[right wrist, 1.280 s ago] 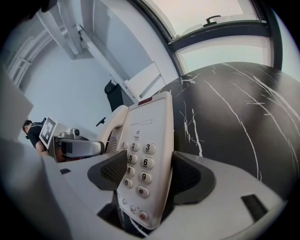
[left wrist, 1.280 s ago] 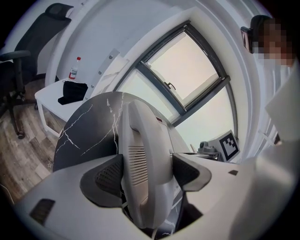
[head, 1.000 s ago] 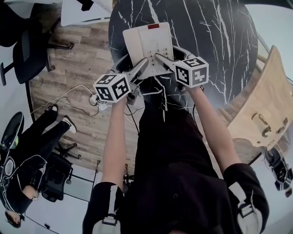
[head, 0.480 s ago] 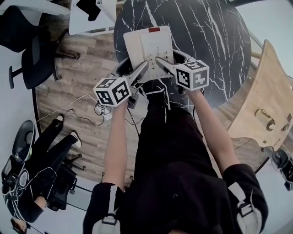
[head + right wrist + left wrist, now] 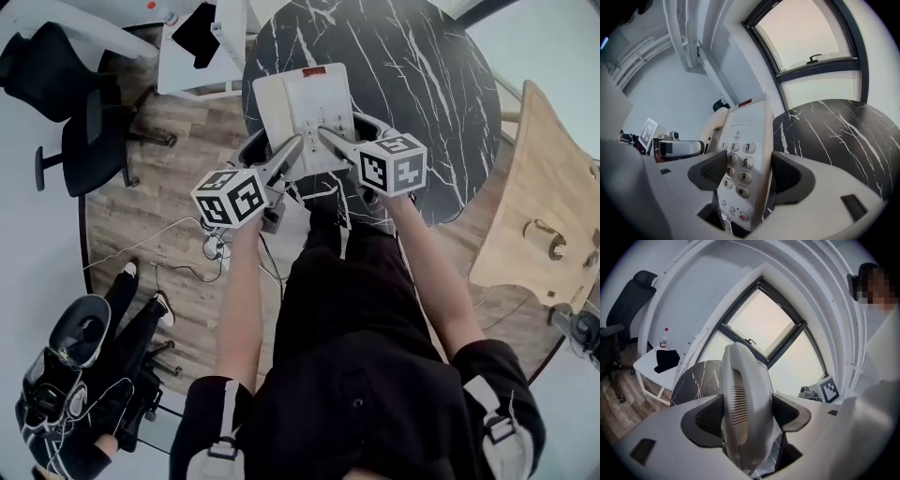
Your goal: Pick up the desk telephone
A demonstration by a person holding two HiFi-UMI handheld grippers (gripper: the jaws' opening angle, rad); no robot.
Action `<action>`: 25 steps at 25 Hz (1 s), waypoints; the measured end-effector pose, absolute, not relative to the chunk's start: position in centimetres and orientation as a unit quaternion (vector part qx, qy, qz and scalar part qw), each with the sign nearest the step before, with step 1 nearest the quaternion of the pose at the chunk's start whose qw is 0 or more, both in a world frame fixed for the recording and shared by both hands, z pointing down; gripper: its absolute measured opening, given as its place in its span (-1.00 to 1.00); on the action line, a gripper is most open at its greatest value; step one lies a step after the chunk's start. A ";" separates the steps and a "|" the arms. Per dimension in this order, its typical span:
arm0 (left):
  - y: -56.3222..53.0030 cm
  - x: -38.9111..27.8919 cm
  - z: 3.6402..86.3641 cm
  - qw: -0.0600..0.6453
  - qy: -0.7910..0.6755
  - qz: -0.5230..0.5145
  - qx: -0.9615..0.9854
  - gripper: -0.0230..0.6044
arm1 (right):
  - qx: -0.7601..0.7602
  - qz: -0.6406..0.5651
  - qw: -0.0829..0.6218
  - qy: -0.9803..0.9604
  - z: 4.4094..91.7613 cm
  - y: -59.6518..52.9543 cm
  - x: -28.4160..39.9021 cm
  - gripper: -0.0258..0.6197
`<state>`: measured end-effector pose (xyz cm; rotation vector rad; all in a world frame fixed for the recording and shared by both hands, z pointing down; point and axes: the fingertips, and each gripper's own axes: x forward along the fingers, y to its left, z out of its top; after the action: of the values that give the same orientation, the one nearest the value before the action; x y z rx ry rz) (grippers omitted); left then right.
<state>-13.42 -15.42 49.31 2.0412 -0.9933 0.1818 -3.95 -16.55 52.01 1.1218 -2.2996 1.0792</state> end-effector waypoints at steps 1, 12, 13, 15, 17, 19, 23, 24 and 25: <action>-15.3 -13.4 48.9 0.415 -0.397 0.072 0.816 0.13 | 0.398 0.380 0.178 -0.816 51.6 -16.4 -3.9 0.07; -14.4 -11.7 44.8 0.387 -0.413 0.055 0.823 0.13 | 0.397 0.357 0.150 -0.832 47.6 -15.8 -2.2 0.06; -14.3 -11.4 44.3 0.385 -0.416 0.053 0.823 0.13 | 0.395 0.354 0.149 -0.835 47.2 -15.8 -1.9 0.06; -14.0 -10.7 43.4 0.380 -0.422 0.046 0.822 0.12 | 0.391 0.346 0.146 -0.840 46.3 -15.6 -1.2 0.06; -13.8 -10.0 42.3 0.373 -0.429 0.037 0.822 0.12 | 0.388 0.334 0.143 -0.847 45.1 -15.6 -0.5 0.06; -13.2 -9.1 41.3 0.366 -0.434 0.031 0.823 0.13 | 0.385 0.321 0.142 -0.853 43.9 -15.3 0.3 0.06; -11.6 -7.5 39.5 0.356 -0.443 0.023 0.823 0.12 | 0.379 0.306 0.139 -0.862 42.0 -14.0 1.9 0.06; -11.3 -7.1 39.0 0.352 -0.445 0.021 0.823 0.12 | 0.376 0.302 0.137 -0.865 41.5 -13.8 2.3 0.06; -11.0 -6.7 38.5 0.348 -0.448 0.018 0.823 0.12 | 0.374 0.297 0.134 -0.868 41.0 -13.5 2.6 0.06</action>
<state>-6.73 -10.98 38.47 2.1348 -1.1620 0.0473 2.63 -13.49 40.98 1.0836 -2.5172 0.8595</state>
